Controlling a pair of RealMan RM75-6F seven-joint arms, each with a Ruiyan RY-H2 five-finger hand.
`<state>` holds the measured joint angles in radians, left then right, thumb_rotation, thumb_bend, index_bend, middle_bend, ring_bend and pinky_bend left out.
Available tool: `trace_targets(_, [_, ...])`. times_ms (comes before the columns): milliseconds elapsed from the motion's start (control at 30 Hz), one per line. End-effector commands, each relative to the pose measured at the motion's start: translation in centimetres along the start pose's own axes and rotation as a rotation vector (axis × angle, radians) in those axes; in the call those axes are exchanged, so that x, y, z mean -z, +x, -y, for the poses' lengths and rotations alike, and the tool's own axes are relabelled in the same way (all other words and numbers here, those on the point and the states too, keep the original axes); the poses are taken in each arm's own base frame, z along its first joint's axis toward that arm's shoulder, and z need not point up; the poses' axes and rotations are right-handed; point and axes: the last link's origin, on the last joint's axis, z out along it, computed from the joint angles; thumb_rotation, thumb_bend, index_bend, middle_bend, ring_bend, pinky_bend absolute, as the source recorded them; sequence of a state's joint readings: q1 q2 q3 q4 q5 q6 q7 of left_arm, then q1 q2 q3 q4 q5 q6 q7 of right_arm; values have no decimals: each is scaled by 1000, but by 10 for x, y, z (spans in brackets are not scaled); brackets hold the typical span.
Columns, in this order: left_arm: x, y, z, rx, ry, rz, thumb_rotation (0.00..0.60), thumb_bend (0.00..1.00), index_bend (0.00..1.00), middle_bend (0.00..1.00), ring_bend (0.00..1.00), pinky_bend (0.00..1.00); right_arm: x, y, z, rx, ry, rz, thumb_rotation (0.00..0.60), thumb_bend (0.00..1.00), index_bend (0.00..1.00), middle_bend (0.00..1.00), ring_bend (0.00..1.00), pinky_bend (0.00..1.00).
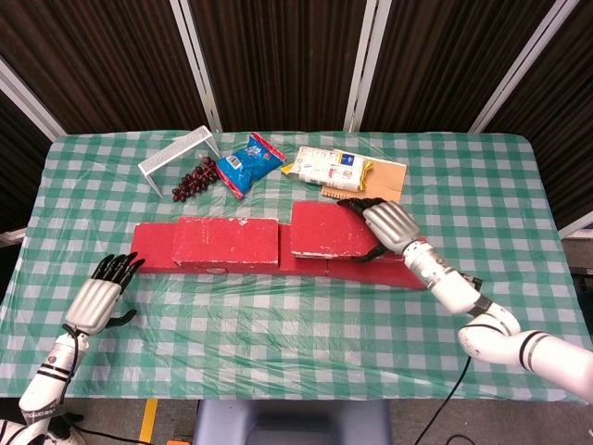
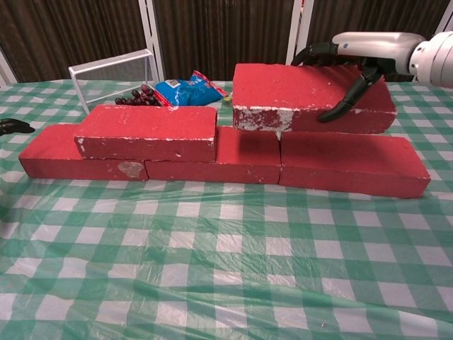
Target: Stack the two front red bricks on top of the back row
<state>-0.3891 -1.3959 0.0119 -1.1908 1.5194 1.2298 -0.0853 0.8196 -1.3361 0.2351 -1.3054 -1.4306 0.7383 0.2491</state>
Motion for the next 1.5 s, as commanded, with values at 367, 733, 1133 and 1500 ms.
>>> trace_targets(367, [-2,0,4,-11,17,-4,600,276,0,0,0,0,-10,-28,-13,-65,-32,48,600,267,546,446,373,451])
trace_targets(733, [-2,0,4,-4,17,7,600,277,0,0,0,0,-15,-37,-10,-92,-25,68,600,267,528,446,372,451])
trace_targets(1133, [-2,-2,4,0,14,18,600,276,0,0,0,0,-18,-39,-5,-86,-23,76,600,267,507,446,372,451])
trace_targets(1500, [-2,-2,3,4,8,21,600,278,0,0,0,0,-20,-44,-2,-81,-37,99,600,268,430,446,342,443])
